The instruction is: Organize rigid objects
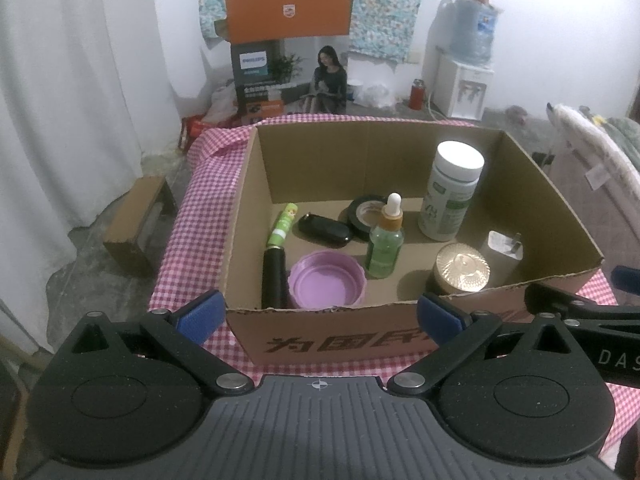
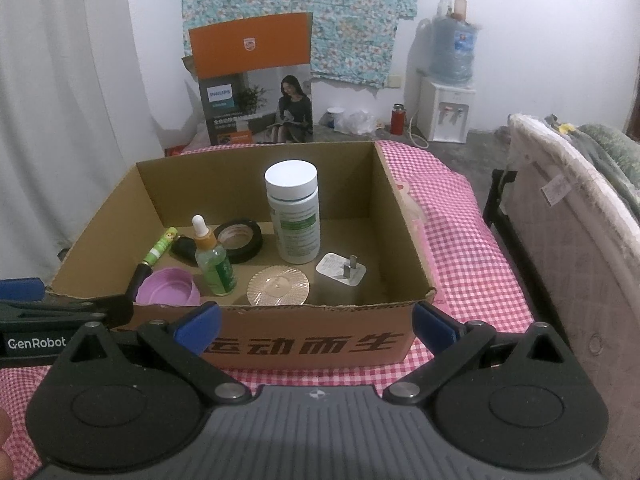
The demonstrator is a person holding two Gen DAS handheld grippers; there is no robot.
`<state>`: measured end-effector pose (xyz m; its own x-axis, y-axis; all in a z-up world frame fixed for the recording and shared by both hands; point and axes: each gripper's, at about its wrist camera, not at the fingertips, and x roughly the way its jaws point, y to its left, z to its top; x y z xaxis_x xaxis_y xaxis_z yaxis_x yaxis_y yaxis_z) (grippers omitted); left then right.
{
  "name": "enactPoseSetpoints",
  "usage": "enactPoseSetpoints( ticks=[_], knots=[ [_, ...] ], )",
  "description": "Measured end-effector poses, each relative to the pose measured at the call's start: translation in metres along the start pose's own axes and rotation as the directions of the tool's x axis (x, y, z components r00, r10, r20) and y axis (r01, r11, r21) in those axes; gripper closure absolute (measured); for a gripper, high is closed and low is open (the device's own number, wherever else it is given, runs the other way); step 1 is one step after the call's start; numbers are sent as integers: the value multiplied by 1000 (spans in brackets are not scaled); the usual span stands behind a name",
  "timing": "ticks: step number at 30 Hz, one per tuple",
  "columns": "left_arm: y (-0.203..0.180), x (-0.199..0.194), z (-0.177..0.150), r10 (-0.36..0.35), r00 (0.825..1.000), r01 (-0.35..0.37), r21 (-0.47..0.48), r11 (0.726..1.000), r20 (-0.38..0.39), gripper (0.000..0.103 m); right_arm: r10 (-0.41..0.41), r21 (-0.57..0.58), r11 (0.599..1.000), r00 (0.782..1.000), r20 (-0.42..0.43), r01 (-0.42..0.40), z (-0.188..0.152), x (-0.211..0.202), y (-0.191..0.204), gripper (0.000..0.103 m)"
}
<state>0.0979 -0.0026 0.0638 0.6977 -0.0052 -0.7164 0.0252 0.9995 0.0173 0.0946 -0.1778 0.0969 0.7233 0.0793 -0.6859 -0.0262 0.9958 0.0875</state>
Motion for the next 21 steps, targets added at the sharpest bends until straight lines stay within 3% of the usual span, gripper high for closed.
enactPoseSetpoints(
  ticks=[21],
  knots=[
    [3, -2, 2, 3, 1000, -3, 1, 1000, 6, 1, -1, 0, 1000, 1000, -1, 1, 2, 0, 0, 0]
  ],
)
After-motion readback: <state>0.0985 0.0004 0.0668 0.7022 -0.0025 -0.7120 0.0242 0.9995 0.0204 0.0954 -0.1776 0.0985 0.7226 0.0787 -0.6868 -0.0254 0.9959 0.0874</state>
